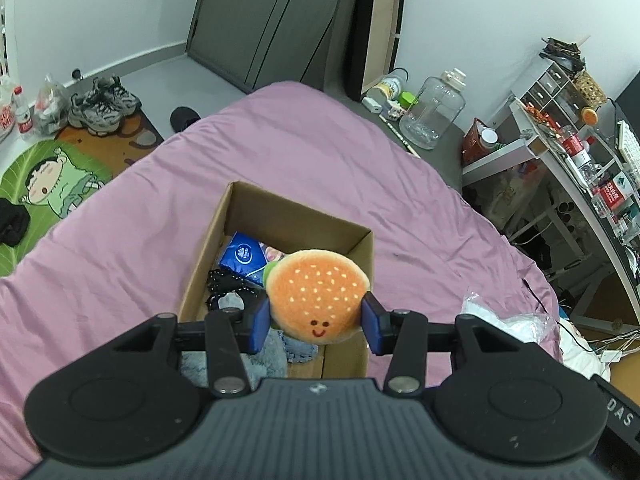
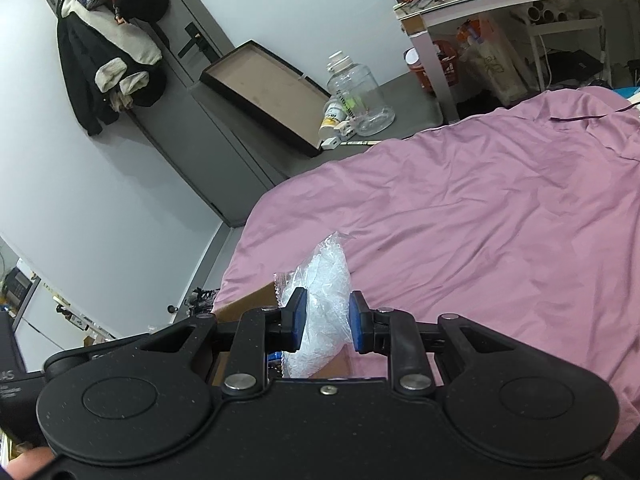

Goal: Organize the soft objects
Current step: 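Carry the burger plush and bag over the box with both tools, then open both tools to release the burger plush and bag into the box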

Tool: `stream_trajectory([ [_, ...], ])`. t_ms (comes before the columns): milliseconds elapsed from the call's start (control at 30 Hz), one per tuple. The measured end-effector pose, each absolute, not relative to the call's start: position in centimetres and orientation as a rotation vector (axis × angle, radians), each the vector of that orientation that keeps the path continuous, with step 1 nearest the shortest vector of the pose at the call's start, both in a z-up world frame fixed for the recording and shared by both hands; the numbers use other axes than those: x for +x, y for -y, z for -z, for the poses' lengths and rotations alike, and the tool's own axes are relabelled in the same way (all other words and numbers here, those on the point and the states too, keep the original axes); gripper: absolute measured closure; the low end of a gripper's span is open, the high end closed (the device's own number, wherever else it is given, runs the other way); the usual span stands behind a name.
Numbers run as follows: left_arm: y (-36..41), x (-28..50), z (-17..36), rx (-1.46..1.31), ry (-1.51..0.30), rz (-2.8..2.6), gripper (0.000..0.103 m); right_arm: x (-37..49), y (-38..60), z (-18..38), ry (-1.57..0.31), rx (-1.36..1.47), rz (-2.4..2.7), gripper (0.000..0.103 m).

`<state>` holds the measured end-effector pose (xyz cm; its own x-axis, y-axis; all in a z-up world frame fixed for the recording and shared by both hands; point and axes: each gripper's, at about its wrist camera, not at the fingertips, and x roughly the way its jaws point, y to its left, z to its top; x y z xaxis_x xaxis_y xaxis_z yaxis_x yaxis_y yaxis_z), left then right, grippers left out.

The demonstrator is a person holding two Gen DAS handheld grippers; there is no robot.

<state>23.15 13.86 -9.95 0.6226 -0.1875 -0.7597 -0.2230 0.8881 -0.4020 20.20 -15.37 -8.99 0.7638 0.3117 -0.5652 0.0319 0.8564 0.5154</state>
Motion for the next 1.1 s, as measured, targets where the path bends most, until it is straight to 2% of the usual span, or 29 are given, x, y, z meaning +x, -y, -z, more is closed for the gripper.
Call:
stream_trajectory([
  [533, -13.6, 26.6, 14.2, -0.515, -0.954, 0.027, 0.055, 21.5, 12.7, 10.6, -0.745, 0.482, -0.197, 0.08],
  [600, -13.9, 27.0, 14.5, -0.533, -0.958, 0.035, 0.052, 21.6, 12.2, 10.8, -0.75, 0.476, -0.205, 0.08],
  [767, -14.4, 27.3, 14.6, -0.56, -0.957, 0.051, 0.036, 21.8, 11.4, 11.0, -0.757, 0.471, -0.214, 0.08],
  [967, -15.2, 26.8, 13.4, -0.531, -0.927, 0.008, 0.034, 21.7, 10.0, 10.8, -0.753, 0.45, -0.243, 0.08],
  [1100, -15.7, 26.3, 12.9, -0.508, -0.932, -0.011, 0.034, 21.3, 8.8, 10.5, -0.757, 0.41, -0.278, 0.074],
])
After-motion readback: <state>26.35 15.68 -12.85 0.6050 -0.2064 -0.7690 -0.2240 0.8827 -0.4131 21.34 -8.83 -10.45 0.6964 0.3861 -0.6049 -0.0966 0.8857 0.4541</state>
